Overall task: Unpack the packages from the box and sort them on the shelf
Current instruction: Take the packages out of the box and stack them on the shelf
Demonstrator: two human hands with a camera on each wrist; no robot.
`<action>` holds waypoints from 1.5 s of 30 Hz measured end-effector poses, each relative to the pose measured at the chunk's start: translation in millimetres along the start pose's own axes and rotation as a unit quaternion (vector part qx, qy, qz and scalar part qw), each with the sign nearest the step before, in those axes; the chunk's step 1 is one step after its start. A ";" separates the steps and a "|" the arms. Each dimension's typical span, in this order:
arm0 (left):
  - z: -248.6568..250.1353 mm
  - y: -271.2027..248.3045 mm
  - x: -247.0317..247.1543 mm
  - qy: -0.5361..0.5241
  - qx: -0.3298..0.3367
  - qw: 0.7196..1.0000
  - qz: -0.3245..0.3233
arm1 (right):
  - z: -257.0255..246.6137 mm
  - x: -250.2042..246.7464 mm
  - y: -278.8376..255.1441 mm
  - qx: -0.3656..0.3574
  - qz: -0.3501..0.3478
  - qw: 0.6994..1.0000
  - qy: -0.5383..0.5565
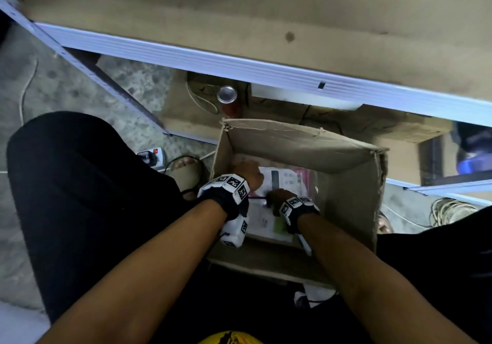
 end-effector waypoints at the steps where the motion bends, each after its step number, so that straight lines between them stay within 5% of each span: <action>1: 2.3 -0.1 -0.2 0.001 0.002 1.000 -0.003 | 1.1 6.7 -2.2 -0.002 -0.004 1.000 -0.004; 10: 1.7 8.0 2.4 -0.014 -0.018 1.000 -0.020 | -9.8 5.1 11.6 -0.041 -0.041 0.998 -0.026; 15: -3.3 11.6 4.9 -0.011 -0.030 0.999 -0.011 | 27.1 -74.8 9.9 -0.004 0.105 0.992 -0.064; 18: -4.4 12.7 6.8 -0.005 -0.030 1.000 -0.004 | 43.1 -94.7 12.0 0.015 0.120 0.991 -0.062; 45: -13.6 24.4 29.8 0.012 -0.057 0.998 -0.035 | 69.0 -51.1 2.2 0.045 0.069 0.996 0.023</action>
Point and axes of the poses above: each hand's wrist, its own y-axis towards the middle knuckle, its own x-axis out of the palm, z = x × y, the point moved 10 cm from there along y, towards the middle knuckle, and after that the axes turned 14 degrees about -x, right-handed, at the moved point
